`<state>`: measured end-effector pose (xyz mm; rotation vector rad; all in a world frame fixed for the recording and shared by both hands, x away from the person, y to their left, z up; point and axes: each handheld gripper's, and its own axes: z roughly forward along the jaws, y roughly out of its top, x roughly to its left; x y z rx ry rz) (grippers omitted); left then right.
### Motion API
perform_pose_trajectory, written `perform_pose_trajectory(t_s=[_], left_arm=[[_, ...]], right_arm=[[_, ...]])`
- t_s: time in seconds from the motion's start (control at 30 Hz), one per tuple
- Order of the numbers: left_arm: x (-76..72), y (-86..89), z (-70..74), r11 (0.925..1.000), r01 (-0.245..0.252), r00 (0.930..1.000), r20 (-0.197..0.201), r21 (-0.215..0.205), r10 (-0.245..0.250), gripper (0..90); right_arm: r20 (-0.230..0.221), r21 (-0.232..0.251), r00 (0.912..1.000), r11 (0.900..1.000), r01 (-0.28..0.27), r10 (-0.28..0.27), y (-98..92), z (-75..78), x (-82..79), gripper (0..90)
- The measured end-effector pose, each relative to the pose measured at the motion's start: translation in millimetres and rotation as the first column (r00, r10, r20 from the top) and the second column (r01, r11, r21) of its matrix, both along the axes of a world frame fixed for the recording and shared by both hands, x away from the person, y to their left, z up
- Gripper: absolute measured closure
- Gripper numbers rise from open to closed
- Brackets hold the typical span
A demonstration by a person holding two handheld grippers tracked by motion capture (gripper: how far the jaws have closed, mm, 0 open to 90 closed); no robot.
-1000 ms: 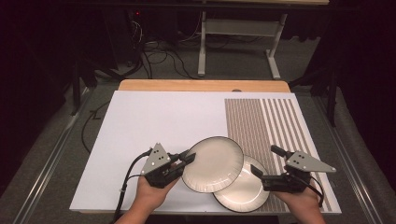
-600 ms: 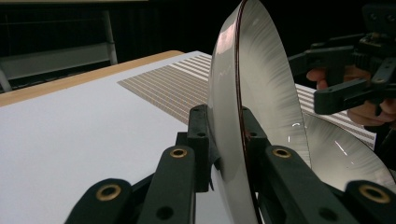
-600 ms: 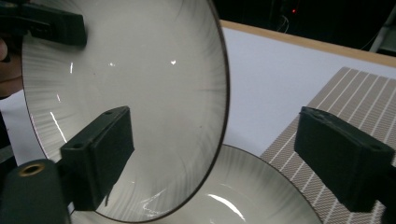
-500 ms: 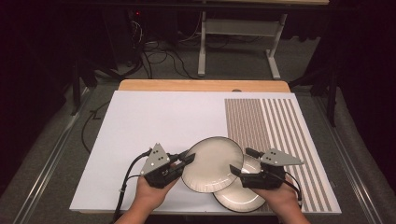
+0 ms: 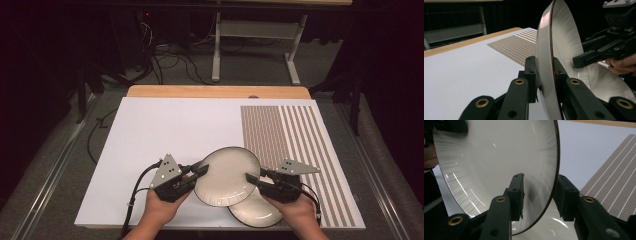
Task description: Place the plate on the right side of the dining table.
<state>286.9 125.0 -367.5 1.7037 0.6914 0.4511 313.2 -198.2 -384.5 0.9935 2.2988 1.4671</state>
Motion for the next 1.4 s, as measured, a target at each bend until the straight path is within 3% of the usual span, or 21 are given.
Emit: perform_pose_trajectory(t_s=[0.33, 0.57, 0.73, 0.8, 1.07, 1.4], left_arm=[[0.4, 0.5, -0.7, 1.0000, -0.004, 1.0000, -0.007, -0.008, 0.003, 80.0], [0.5, 0.6, -0.3, 0.9998, -0.011, 0.9995, -0.029, -0.019, 0.010, 80.2], [-0.6, 1.0, 3.6, 0.9994, -0.020, 0.9987, -0.048, -0.028, 0.019, 80.9], [-0.3, -0.2, 5.8, 0.9995, -0.018, 0.9988, -0.046, -0.025, 0.017, 81.0], [7.1, -5.8, 12.3, 0.9997, -0.007, 0.9985, -0.055, -0.023, 0.006, 80.9], [29.9, -24.1, 26.9, 0.9992, 0.025, 0.9970, -0.073, -0.031, -0.027, 80.7]], right_arm=[[-0.047, 0.013, 0.9989, 1.000, 0.003, -0.002, -1.7, -3.8, 0.6, 76.0], [-0.097, 0.059, 0.9953, 0.998, 0.009, -0.003, -5.3, -4.0, 2.9, 80.4], [-0.132, 0.120, 0.9913, 0.993, 0.010, 0.006, -10.4, -0.9, 2.4, 85.7], [-0.099, 0.107, 0.9951, 0.994, 0.012, -0.002, -10.9, 2.9, -0.4, 85.8], [-0.053, 0.110, 0.9984, 0.994, 0.027, -0.022, -17.6, 13.4, 0.0, 86.4], [0.011, 0.116, 0.9979, 0.991, 0.063, -0.064, -36.1, 31.0, 6.0, 86.9]])
